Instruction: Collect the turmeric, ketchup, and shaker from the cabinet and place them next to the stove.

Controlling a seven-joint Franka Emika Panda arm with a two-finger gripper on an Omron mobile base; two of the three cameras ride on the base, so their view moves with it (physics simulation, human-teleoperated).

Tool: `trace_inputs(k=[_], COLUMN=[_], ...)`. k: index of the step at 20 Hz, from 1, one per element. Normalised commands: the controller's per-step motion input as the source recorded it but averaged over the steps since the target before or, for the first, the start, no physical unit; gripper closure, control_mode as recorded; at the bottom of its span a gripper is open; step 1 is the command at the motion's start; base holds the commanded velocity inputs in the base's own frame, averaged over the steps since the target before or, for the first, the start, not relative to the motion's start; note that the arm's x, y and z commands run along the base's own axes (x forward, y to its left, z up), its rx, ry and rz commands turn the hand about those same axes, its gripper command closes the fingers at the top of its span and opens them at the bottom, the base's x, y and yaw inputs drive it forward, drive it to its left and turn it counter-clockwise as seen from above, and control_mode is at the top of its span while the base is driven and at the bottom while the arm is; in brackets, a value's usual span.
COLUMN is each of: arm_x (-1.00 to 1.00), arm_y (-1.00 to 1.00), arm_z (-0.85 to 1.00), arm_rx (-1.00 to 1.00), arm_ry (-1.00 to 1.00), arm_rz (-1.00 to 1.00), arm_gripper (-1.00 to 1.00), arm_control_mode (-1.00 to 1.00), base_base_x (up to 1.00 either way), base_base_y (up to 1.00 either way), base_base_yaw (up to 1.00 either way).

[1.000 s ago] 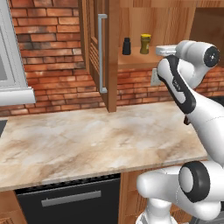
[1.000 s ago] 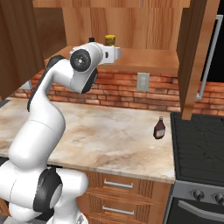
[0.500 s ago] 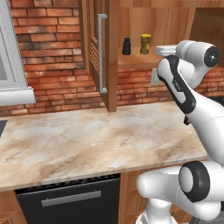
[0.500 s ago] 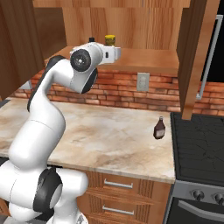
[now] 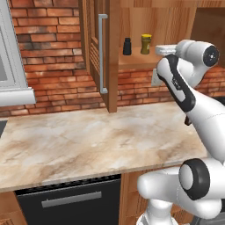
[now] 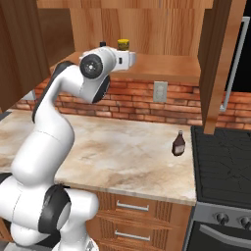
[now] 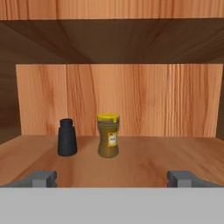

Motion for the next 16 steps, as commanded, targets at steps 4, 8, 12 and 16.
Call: trace_inputs(k=[4, 8, 12, 16], arm_x=[0.35, 0.46, 0.47, 0.29], arm_y=[0.0, 0.0, -0.05, 0.0], arm_z=[0.0, 0.0, 0.01, 0.0], arm_rx=[0.0, 0.0, 0.01, 0.0], arm_ry=[0.0, 0.01, 0.0, 0.0], arm_rz=[-0.01, -0.01, 0.0, 0.0], arm_gripper=[-1.0, -1.0, -1.0, -1.0], arm_control_mode=[-1.0, -1.0, -1.0, -1.0], base_base_x=[0.0, 0.0, 0.0, 0.0], base_base_y=[0.0, 0.0, 0.0, 0.0], base_base_yaw=[0.0, 0.0, 0.0, 0.0])
